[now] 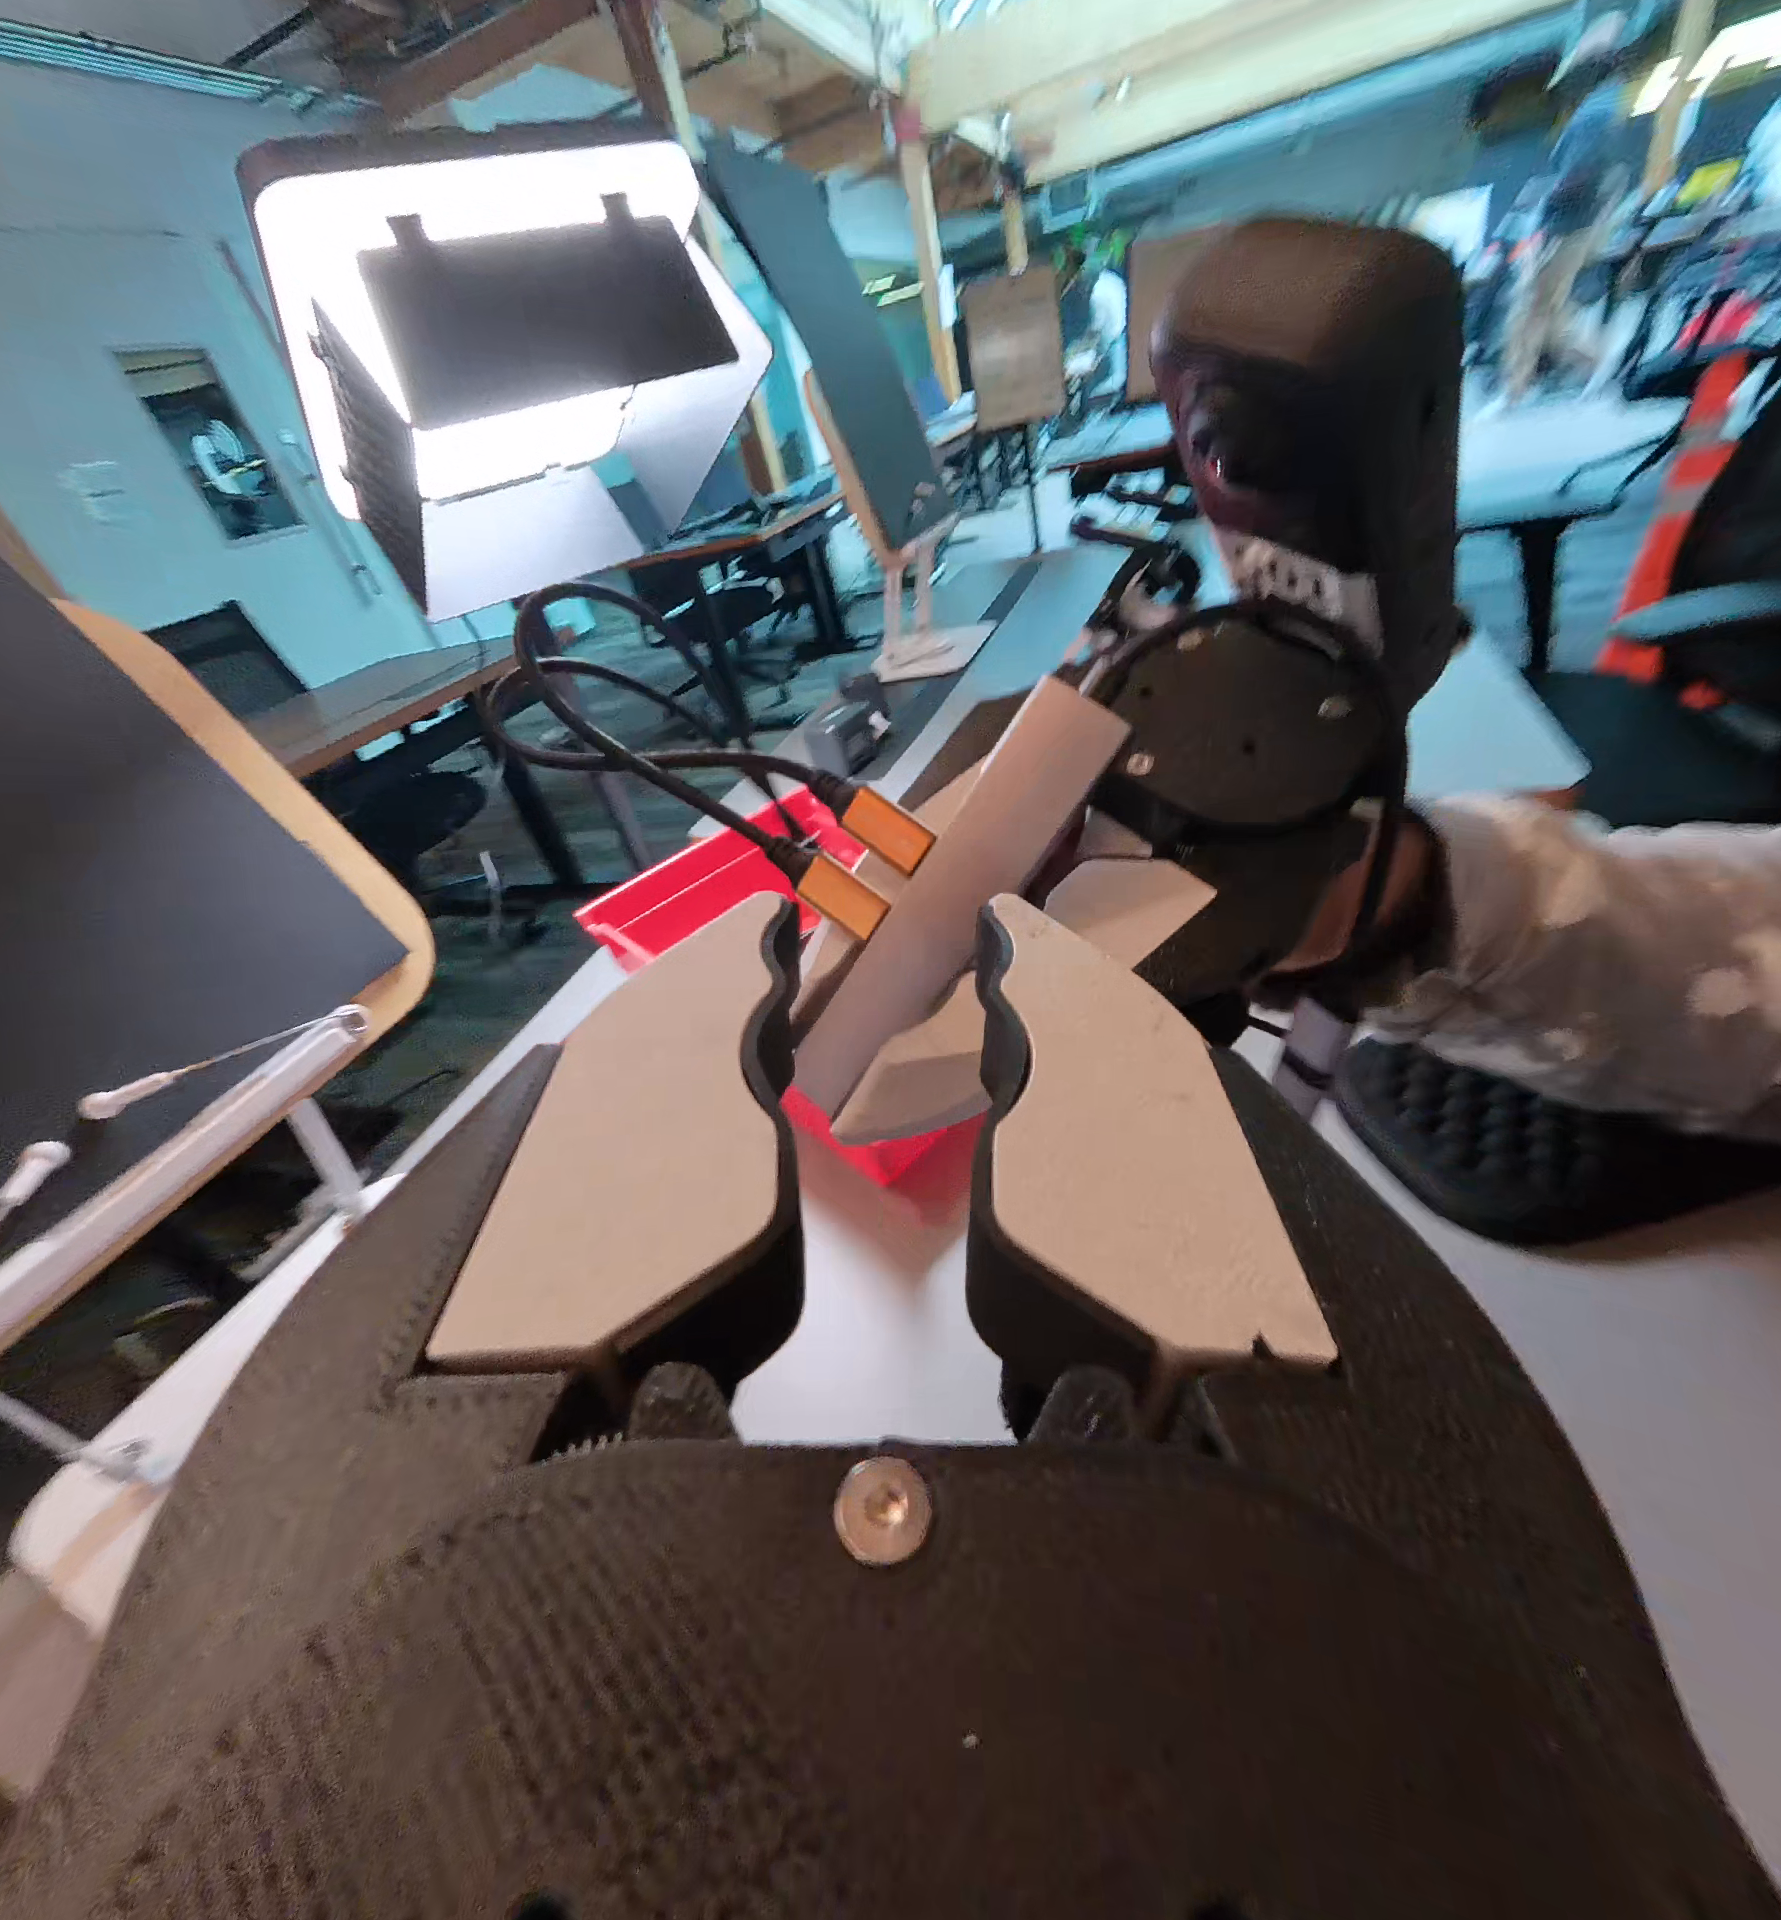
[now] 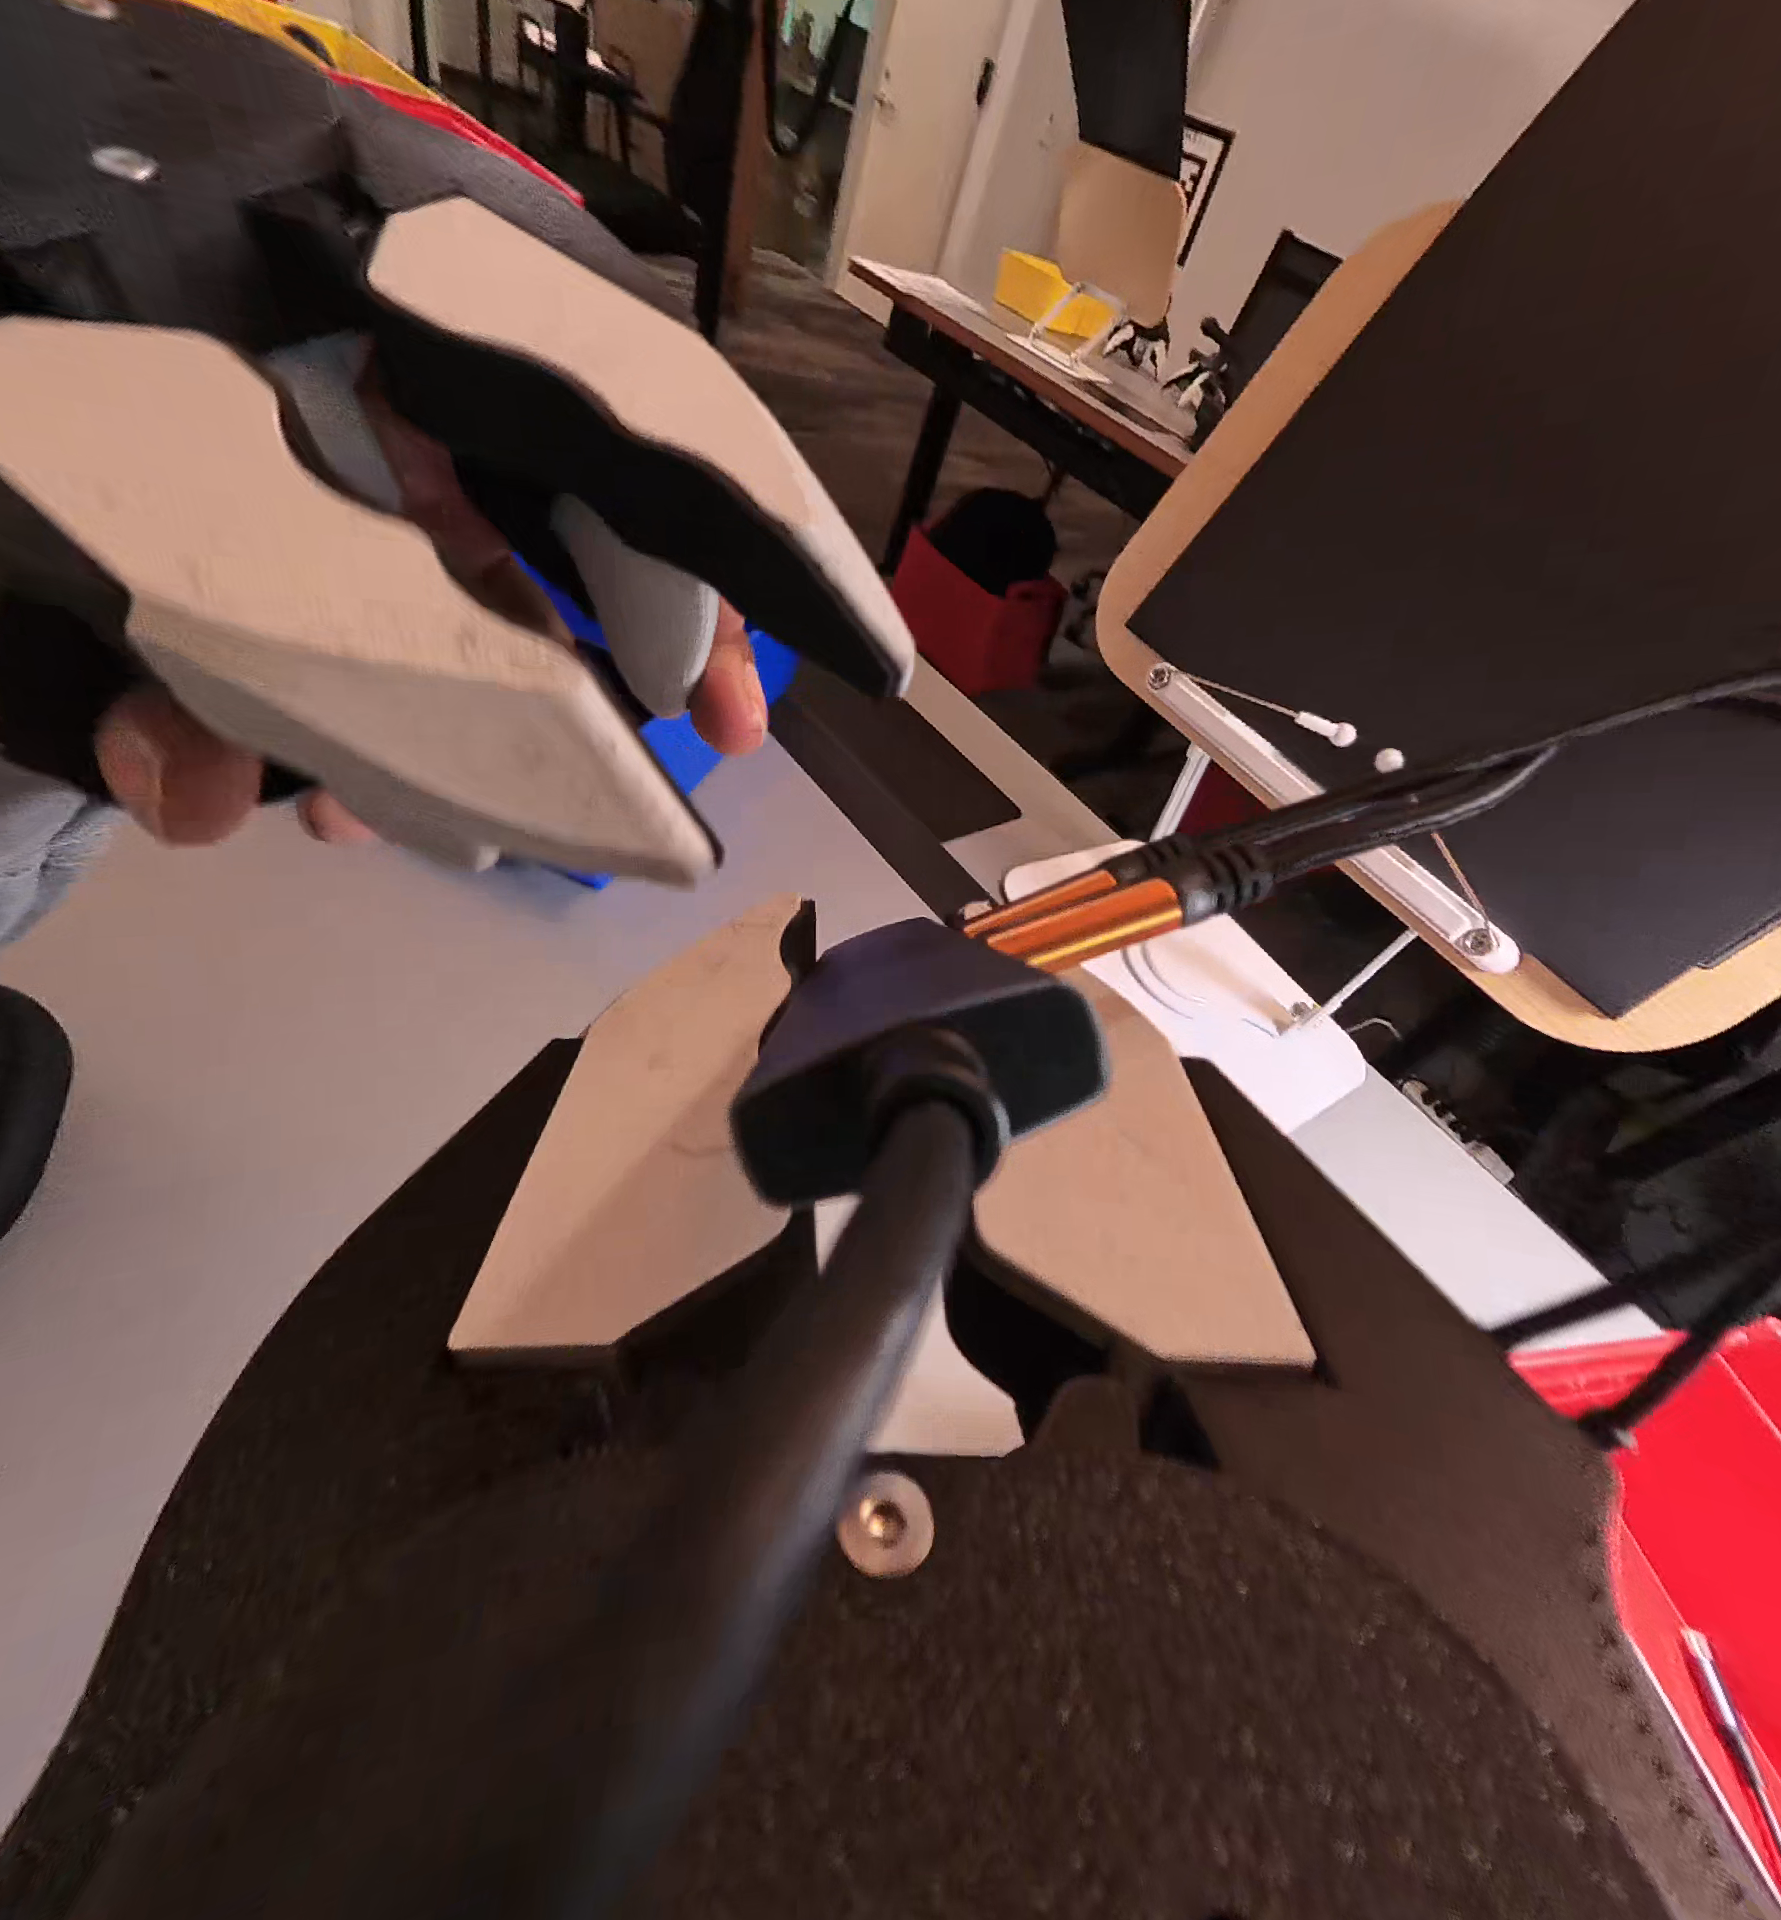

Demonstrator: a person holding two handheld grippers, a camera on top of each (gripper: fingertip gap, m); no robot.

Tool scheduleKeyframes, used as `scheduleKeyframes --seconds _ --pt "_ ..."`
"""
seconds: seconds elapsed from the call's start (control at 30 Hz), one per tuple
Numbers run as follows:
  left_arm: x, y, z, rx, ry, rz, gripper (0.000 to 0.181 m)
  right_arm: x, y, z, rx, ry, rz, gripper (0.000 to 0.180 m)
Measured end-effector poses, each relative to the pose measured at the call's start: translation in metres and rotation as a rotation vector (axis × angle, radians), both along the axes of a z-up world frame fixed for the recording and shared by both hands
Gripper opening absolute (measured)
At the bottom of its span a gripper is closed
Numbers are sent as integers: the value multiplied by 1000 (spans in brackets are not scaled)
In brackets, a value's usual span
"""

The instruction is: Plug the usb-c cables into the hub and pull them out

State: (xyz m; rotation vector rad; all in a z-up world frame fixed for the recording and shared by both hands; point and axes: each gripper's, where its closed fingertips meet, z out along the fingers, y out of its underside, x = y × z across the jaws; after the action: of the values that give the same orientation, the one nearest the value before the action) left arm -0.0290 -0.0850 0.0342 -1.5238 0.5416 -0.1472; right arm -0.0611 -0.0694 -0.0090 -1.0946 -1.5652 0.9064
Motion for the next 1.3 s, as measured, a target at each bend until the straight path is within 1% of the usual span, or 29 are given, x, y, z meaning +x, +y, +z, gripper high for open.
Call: scheduleKeyframes --seconds 0.13,0.23,0.3,0.4,0.5,0.53,0.6,0.67,0.77,0.87,0.93,1.0,1.07,1.13,1.23,1.3 --pt "11 6 -9 6 163 75 33 1 5 -9 65 -54 -27 23" --pt "23 10 -12 16 214 93 34 -1 4 -16 104 -87 -42 23" --pt "24 14 -16 22 264 134 34 -2 3 -19 120 -99 -56 23" --pt "25 16 -15 57 291 165 28 -1 6 -18 135 -98 -81 24" --pt "23 16 -8 151 348 221 22 -1 7 -15 144 -85 -96 24" --pt "19 16 -3 204 389 270 17 -1 8 -13 155 -72 -107 25" --pt "10 12 7 279 439 353 14 0 9 -6 160 -30 -113 24" --pt "6 8 15 293 362 344 13 1 8 3 174 33 -112 24" --pt "-5 4 25 260 138 296 14 1 11 16 259 125 -153 24" --pt "-19 2 28 220 -68 253 18 3 14 23 359 180 -212 24" --pt "-19 2 29 210 -153 199 22 4 15 26 431 202 -254 24" --pt "-16 3 28 203 -185 153 23 2 12 26 445 214 -254 24" --pt "-11 2 27 204 -200 109 21 1 8 25 405 226 -237 24" --pt "-5 1 26 191 -205 62 10 0 6 23 347 226 -214 24" --pt "-6 1 23 166 -146 66 10 -3 1 18 259 207 -157 24" --pt "-12 -2 21 121 -128 65 10 -4 -8 14 127 178 -76 23"
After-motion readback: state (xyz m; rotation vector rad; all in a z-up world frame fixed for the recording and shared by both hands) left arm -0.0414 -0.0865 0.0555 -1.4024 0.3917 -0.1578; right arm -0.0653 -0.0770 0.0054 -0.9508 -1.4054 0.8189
